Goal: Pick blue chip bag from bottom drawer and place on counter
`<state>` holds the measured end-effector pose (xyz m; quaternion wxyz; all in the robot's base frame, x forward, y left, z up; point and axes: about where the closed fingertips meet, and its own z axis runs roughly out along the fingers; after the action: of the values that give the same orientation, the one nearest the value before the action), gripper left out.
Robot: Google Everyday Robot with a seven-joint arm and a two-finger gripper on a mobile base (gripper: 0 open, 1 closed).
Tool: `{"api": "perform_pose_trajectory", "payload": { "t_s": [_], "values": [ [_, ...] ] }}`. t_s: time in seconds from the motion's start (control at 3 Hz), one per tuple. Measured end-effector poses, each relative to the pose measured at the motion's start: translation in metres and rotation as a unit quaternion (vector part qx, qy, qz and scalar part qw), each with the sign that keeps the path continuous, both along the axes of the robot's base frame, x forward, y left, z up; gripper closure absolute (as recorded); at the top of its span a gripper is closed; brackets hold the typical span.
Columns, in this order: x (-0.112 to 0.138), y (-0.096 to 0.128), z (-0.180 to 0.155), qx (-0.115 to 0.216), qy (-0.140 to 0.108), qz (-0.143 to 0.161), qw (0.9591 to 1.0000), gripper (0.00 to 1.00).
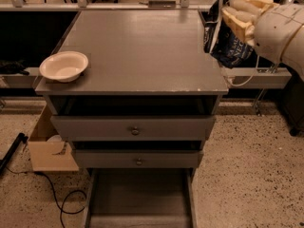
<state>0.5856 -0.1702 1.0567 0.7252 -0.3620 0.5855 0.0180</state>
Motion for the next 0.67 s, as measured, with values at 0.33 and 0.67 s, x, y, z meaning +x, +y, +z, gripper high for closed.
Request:
{"api": "perform_pose_trajectory", "payload": {
  "t_s": [0.33, 0.67],
  "values": [
    [0.027, 0.011, 0.011, -0.014, -0.004, 0.014, 0.9998, 1.00],
    [0.076, 0.039, 0.016, -0.019, 0.007, 0.038, 0.9991, 1.00]
  ]
}}
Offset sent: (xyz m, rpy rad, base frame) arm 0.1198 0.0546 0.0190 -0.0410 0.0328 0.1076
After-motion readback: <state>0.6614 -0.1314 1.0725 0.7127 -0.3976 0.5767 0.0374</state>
